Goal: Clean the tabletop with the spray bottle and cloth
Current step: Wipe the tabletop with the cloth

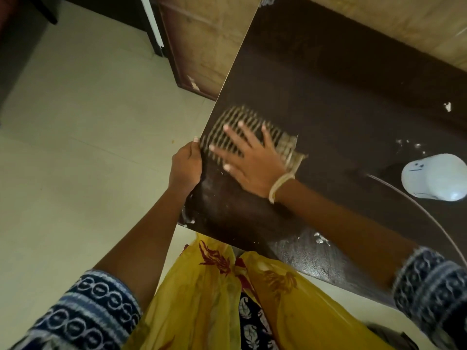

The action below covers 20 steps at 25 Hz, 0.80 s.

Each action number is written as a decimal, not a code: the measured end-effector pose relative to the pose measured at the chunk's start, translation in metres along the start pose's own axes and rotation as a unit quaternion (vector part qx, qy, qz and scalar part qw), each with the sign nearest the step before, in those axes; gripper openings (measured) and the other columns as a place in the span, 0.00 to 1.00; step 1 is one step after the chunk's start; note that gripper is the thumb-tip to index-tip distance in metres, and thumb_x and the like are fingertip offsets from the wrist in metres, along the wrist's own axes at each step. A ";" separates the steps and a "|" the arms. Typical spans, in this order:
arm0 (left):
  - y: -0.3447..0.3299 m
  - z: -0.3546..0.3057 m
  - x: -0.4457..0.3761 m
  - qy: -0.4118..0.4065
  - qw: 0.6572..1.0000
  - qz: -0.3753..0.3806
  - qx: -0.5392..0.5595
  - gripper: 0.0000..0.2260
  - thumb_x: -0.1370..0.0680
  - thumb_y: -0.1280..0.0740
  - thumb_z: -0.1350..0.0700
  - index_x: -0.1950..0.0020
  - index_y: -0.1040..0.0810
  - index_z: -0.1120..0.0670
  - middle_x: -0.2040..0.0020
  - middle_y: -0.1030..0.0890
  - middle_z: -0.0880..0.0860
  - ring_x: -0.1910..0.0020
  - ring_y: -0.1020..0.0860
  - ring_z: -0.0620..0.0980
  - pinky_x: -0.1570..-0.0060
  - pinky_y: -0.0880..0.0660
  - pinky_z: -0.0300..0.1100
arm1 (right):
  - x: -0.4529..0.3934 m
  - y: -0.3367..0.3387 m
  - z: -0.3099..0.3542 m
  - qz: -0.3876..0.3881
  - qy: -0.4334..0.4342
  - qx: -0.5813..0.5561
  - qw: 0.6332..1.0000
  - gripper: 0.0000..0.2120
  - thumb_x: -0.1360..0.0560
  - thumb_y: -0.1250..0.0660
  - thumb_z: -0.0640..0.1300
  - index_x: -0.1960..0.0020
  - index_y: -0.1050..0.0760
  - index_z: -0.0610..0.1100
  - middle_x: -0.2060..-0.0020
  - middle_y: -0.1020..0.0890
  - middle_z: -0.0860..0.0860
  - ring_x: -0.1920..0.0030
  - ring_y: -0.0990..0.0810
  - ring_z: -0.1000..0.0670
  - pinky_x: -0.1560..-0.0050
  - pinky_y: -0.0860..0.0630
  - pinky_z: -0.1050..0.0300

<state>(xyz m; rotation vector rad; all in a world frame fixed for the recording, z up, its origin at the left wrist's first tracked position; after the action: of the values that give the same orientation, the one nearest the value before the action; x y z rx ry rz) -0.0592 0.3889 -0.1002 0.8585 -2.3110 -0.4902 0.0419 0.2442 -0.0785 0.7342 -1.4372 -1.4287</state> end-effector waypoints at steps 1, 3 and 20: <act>0.000 0.003 -0.001 -0.004 1.000 0.002 0.008 0.20 0.15 0.49 0.49 0.55 0.25 0.58 0.61 0.24 0.51 0.60 0.26 0.50 0.58 0.35 0.40 | 0.029 -0.009 0.018 0.020 0.047 -0.005 0.999 0.24 0.18 0.56 0.61 0.22 0.50 0.63 0.20 0.50 0.48 0.21 0.53 0.40 0.28 0.52 0.27; 0.000 0.003 -0.001 -0.004 1.000 0.004 0.013 0.19 0.15 0.50 0.48 0.55 0.25 0.56 0.60 0.23 0.50 0.59 0.25 0.50 0.58 0.33 0.39 | 0.058 -0.016 0.026 0.043 0.153 0.023 0.987 0.24 0.18 0.53 0.61 0.23 0.47 0.64 0.20 0.48 0.49 0.21 0.51 0.41 0.27 0.55 0.29; 0.007 0.008 0.011 -0.017 0.998 0.056 -0.031 0.25 0.15 0.53 0.46 0.33 0.25 0.60 0.35 0.23 0.61 0.35 0.26 0.60 0.35 0.33 0.47 | 0.099 -0.029 0.074 0.025 0.058 0.003 0.998 0.24 0.18 0.54 0.61 0.23 0.50 0.64 0.20 0.49 0.49 0.21 0.52 0.40 0.27 0.56 0.28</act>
<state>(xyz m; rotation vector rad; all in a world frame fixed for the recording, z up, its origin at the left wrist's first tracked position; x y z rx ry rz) -0.0742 0.3871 -0.0973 0.6924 -2.3459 -0.5294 -0.0677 0.1803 -0.0770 0.7667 -1.3617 -1.3222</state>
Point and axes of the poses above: each hand's wrist, its own x-axis away from the middle knuckle, its own y-axis out of the back of the hand, z = x × y, the point moved 3 cm from there along -x, towards the middle knuckle
